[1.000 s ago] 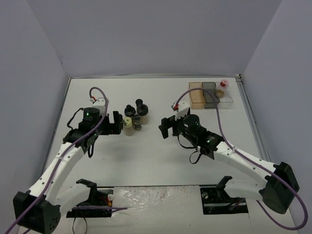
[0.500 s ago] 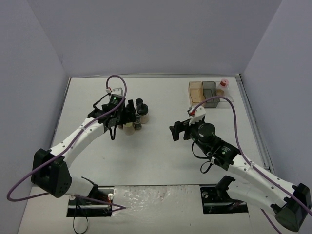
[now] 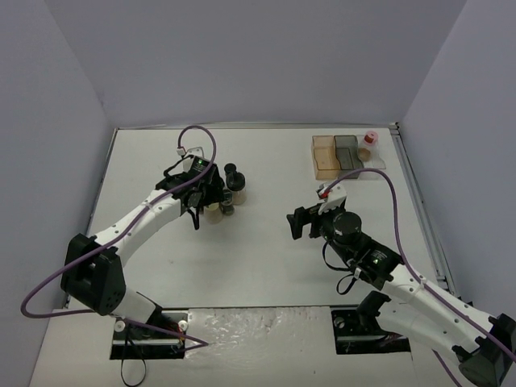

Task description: Organize the condiment bottles

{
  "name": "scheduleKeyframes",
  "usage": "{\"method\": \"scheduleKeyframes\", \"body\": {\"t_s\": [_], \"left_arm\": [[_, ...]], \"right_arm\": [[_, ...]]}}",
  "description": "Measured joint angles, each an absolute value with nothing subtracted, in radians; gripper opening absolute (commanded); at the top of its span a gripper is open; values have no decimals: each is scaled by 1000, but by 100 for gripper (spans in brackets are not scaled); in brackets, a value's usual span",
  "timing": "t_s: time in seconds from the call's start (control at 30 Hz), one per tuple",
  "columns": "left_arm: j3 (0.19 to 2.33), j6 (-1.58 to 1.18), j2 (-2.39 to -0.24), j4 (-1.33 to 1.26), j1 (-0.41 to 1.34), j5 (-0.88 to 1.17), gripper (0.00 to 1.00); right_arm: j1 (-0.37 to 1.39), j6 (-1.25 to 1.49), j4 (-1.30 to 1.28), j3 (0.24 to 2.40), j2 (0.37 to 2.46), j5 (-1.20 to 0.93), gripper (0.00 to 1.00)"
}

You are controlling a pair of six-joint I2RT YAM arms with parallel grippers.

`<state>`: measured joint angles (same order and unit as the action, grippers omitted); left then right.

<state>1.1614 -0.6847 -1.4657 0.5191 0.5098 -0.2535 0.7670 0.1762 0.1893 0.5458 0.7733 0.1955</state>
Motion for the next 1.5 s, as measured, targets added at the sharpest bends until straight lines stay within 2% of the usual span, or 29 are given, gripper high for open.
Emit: {"method": "scheduleKeyframes", "body": {"t_s": [0.27,0.47,0.93,1.0,1.1,1.23,1.5], "left_arm": [[1161,-698,-1502,510,510,-255,69],[1161,-713,-1517,504,511,-252,62],[1161,-719,-1569,488,517,-252,60],[1161,-719,-1575,486,517,-252,56],[1161,-719,-1578,481,517,-252,41],[1160,-722,-1577,477,517,-255,27],[1094,-707,-1499,503,524,-242,23]], "right_arm": [[767,180,187,534,759,198,98],[767,182,183,531,757,204,98],[767,183,173,511,748,207,98],[767,183,173,509,744,207,98],[767,183,173,506,742,208,98],[767,183,173,506,742,208,98],[767,184,166,506,740,210,98]]}}
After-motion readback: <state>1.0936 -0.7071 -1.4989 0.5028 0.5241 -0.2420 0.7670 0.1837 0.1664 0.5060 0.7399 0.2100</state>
